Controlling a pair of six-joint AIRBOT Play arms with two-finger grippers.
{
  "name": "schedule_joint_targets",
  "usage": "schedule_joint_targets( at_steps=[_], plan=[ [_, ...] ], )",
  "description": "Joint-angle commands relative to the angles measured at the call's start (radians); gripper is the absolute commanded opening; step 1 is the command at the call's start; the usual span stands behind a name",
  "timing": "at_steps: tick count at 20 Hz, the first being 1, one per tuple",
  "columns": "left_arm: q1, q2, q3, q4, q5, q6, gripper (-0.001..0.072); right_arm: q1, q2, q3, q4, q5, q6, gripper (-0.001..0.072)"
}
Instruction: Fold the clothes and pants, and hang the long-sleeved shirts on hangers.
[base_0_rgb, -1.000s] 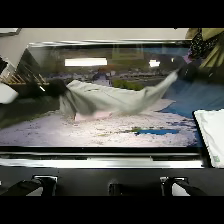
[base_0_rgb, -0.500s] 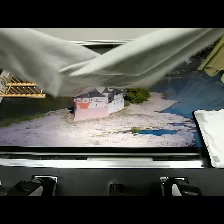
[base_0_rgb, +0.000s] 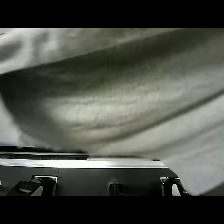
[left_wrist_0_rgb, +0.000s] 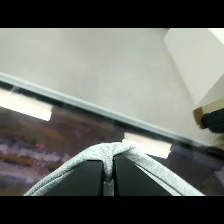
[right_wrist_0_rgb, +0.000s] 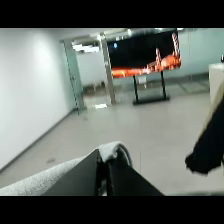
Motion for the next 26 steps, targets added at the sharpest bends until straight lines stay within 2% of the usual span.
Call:
schedule_joint_targets(
  at_steps=[1, 4, 6, 8, 12, 16, 20, 26],
  plan=[
    [0.001, -0.055, -0.092, 0.02, -0.026, 0.053, 0.0016, 0.001, -0.117, -0.001, -0.017, -0.182, 0.032, 0.0029],
    [0.001, -0.222, -0.182, 0.021, -0.024, 0.128, 0.0016, 0.001, -0.327, -0.04, -0.037, -0.367, 0.031, 0.003],
    [0.001, -0.384, -0.198, 0.02, -0.009, 0.167, 0.0017, 0.001, -0.475, -0.085, -0.051, -0.376, 0.031, 0.003],
    [0.001, -0.562, -0.198, 0.02, 0.055, 0.179, 0.0017, 0.001, -0.616, -0.14, -0.051, -0.299, 0.027, 0.003],
    [0.001, -0.877, -0.191, 0.02, 0.269, 0.179, 0.0017, 0.001, -0.88, -0.161, -0.023, -0.1, 0.016, 0.003],
    [0.014, -1.054, -0.158, 0.02, 0.4, 0.179, 0.0017, 0.002, -1.06, -0.161, 0.05, 0.092, -0.022, 0.003],
    [0.043, -1.079, -0.141, 0.016, 0.354, 0.183, 0.0017, 0.002, -1.109, -0.161, 0.041, 0.086, -0.029, 0.003],
    [0.064, -1.072, -0.137, -0.011, 0.018, 0.289, 0.0017, 0.002, -1.109, -0.161, -0.039, -0.167, -0.018, 0.003]
  ],
)
